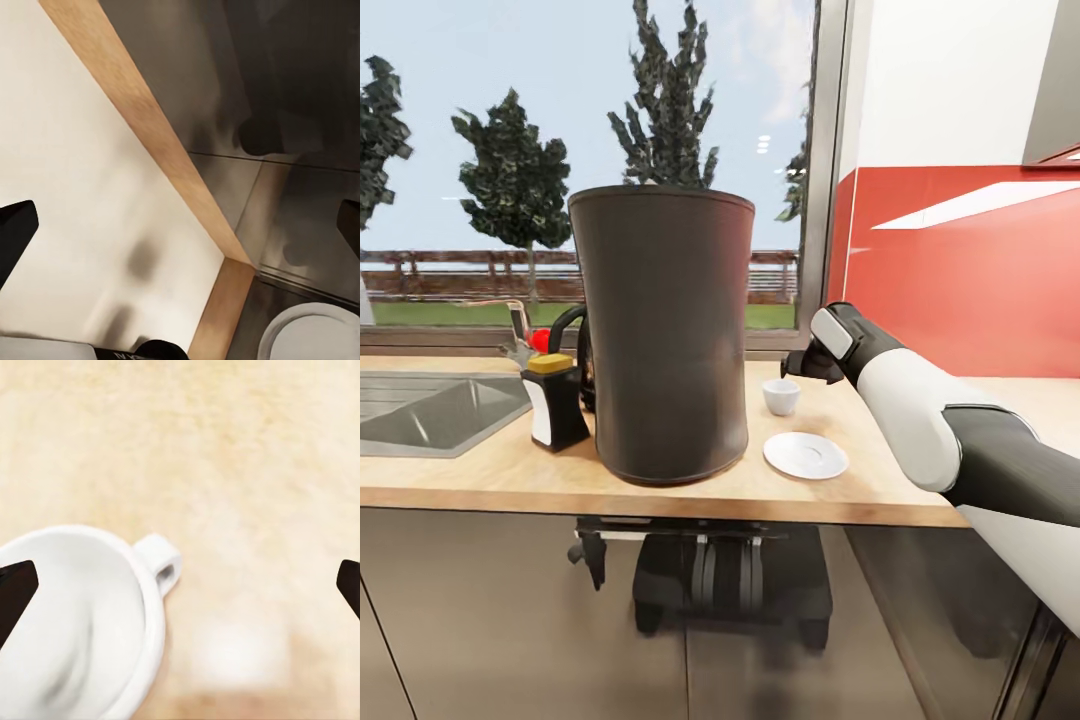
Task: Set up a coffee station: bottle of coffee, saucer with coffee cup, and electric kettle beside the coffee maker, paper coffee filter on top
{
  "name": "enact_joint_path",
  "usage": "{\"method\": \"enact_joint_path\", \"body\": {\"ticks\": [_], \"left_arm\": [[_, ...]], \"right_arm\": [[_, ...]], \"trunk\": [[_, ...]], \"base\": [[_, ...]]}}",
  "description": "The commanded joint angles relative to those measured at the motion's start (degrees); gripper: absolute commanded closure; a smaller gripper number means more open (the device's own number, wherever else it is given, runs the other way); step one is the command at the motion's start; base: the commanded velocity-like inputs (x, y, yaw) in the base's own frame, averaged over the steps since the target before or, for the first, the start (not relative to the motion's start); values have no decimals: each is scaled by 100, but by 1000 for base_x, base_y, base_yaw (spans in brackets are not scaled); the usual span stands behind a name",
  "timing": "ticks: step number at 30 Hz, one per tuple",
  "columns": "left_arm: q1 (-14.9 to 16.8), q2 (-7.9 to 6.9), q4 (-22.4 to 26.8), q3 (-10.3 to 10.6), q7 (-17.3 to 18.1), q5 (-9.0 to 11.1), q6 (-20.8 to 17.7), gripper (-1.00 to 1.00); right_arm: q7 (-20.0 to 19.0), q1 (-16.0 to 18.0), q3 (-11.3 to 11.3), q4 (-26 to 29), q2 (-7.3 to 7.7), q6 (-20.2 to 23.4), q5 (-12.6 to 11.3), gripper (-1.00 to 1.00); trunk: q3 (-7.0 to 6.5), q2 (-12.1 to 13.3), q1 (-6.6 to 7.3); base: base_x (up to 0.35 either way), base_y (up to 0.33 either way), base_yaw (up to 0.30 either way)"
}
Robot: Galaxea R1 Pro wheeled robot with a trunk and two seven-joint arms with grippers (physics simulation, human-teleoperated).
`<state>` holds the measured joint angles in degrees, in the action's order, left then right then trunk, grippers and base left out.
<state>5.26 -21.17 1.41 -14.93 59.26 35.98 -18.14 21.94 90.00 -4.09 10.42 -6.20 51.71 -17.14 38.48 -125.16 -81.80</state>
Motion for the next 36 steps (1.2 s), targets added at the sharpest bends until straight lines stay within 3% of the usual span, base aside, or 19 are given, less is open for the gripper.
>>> {"method": "enact_joint_path", "body": {"ticks": [1,36], "left_arm": [[4,-1,0,-45,15,-21,-58,-100],[5,-1,0,-45,15,-21,-58,-100]], "right_arm": [[56,2,-40,7,-4,8,-35,-100],[48,0,-40,-410,-4,6,-35,-100]], "trunk": [[7,-3,1],[7,-3,1]], "base": [[22,0,0],[1,0,0]]}}
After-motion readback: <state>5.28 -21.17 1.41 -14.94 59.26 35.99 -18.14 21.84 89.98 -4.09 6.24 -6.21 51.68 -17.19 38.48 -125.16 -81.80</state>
